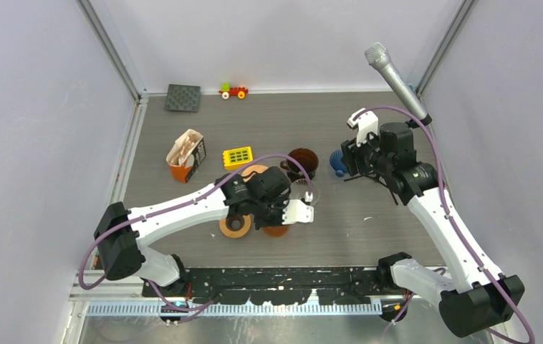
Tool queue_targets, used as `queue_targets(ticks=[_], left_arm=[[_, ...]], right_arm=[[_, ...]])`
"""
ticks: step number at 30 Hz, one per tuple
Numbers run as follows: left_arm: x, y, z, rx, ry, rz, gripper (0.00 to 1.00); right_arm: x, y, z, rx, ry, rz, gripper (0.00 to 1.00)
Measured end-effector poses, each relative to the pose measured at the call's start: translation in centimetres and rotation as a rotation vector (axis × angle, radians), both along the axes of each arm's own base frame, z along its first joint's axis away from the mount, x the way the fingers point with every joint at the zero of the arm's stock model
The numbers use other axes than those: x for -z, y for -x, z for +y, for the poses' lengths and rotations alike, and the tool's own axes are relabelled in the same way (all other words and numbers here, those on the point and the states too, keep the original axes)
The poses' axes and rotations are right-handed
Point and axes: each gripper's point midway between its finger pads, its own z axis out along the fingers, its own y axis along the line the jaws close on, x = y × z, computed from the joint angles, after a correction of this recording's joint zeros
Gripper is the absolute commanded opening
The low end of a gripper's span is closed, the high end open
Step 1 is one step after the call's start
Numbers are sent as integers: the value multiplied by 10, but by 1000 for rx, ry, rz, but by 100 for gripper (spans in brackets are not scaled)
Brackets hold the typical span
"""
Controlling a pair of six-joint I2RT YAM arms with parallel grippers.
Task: Place the coffee filter in the dripper
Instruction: Place the coffee server at the center of the board.
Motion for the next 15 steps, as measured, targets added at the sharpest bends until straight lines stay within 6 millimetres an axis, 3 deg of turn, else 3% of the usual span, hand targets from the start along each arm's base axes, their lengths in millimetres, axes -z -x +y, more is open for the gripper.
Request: queue_targets(ticks=[15], left_arm=[[10, -16, -1, -37, -35, -53, 7]], right_arm=[[4, 0, 1, -8, -5, 16, 60]])
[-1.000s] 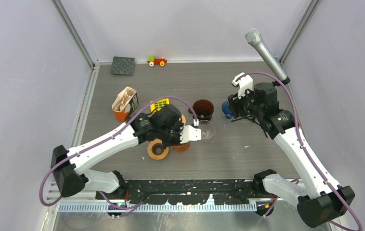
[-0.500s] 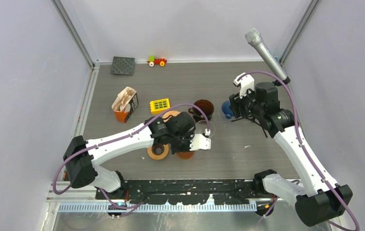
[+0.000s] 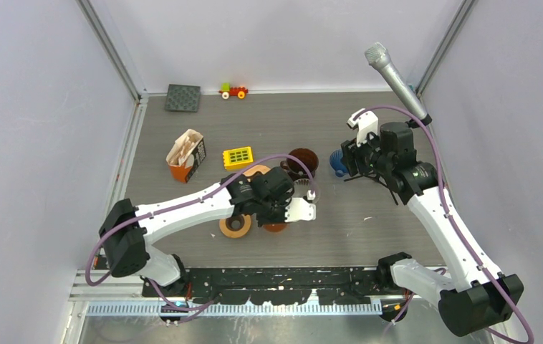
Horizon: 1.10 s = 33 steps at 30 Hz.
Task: Place the coffee filter in the dripper
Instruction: Place the coffee server at the center of the board.
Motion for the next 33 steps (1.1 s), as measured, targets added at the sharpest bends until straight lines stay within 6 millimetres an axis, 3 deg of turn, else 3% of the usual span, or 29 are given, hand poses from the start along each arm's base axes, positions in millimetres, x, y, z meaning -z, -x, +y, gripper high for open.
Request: queue_targets(ticks=[12, 17, 24, 27, 30, 33], left_arm=[[0, -30, 2, -133, 21, 6, 14], [1, -39, 6, -179, 19, 20, 35], [2, -43, 12, -220, 11, 24, 80], [-7, -45, 17, -246, 31, 19, 87], [-30, -51, 28, -283, 95, 7, 91], [-55, -65, 52, -367, 167, -7, 91]], right_arm=[[0, 1, 1, -9, -8, 6, 60], [0, 2, 2, -15, -12, 7, 61], [0, 2, 3, -20, -15, 8, 61], [0, 2, 3, -21, -16, 9, 60], [0, 2, 3, -22, -17, 9, 61], [1, 2, 3, -23, -17, 10, 60]])
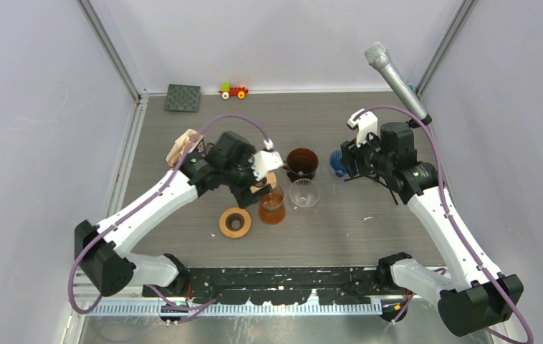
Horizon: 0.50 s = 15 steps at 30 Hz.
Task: Place the coffee filter in the dripper
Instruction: Place the coffee server at the center of the board, then pick up the dripper holder from the center of the board.
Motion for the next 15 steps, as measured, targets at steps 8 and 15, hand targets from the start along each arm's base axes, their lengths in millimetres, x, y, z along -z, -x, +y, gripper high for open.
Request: queue_targets(ticks=[8, 15], left_arm=[[10, -23, 80, -242, -1, 22, 91], [73, -16, 107, -339, -96, 209, 89]], right_arm=[[1, 0, 1, -4, -1, 4, 61], [2, 1, 1, -6, -1, 9, 61]])
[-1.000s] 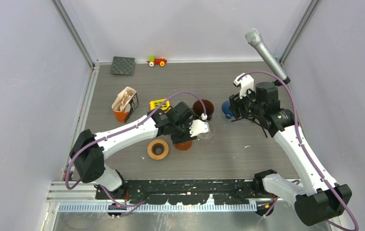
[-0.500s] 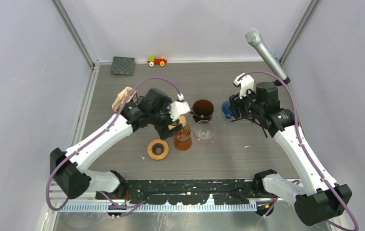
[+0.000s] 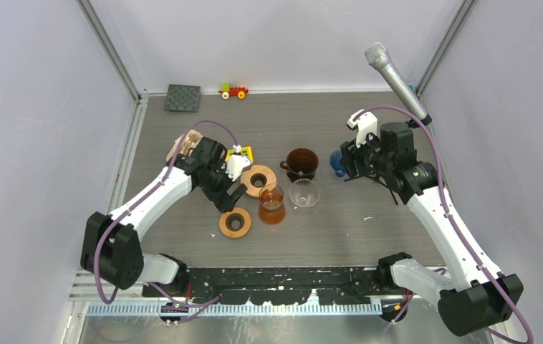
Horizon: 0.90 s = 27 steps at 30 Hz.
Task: Place the coffee filter in the dripper
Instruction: Pick up the dripper holder from the center of the board.
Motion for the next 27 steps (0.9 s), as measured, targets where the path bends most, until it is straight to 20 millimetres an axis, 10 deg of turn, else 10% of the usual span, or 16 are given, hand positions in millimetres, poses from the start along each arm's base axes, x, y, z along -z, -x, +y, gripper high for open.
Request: queue_targets(ticks=[27], left_arm=[[80, 17, -14, 6, -48, 296, 57]], right_arm=[[4, -2, -1, 4, 4, 13, 61]])
